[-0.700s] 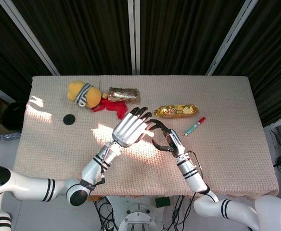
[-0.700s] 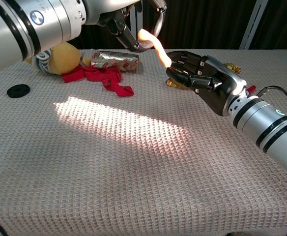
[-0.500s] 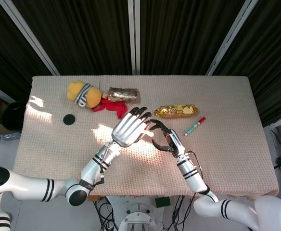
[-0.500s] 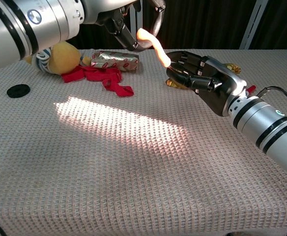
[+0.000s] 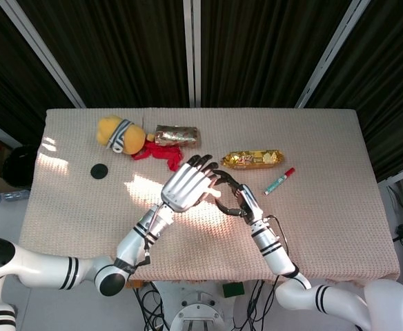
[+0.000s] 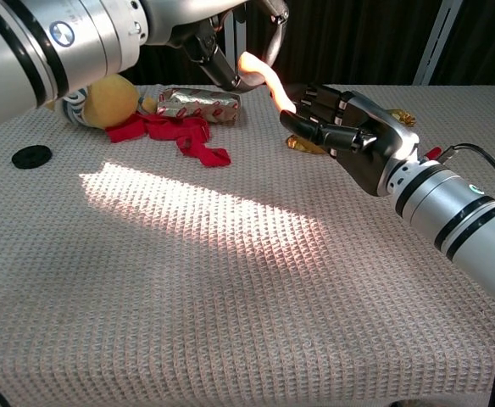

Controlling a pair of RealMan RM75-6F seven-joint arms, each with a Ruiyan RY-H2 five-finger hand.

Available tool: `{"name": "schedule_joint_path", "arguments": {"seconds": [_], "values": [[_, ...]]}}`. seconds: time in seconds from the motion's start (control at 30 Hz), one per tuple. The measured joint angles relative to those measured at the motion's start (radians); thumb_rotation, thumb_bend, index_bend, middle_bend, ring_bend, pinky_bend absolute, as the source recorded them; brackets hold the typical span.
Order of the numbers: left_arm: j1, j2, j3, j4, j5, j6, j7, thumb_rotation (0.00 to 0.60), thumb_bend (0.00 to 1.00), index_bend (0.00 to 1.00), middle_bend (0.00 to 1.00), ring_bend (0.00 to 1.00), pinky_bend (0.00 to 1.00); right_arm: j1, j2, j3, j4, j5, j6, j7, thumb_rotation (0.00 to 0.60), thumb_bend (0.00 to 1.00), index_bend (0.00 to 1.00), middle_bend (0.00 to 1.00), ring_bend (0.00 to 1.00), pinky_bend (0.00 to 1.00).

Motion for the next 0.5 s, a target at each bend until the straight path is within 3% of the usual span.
{"name": "schedule_joint_path", "arguments": {"seconds": [0.5], "values": [[0.0, -0.007, 0.002, 0.008, -0.005, 0.0, 0.002, 0.6, 0.35, 0.56, 0.27, 0.17, 0.26, -0.007, 0.002, -0.001, 0.011, 0.005, 0.002, 0.011, 0.6, 0.37, 0.46, 0.12, 0.0, 0.0]]}}
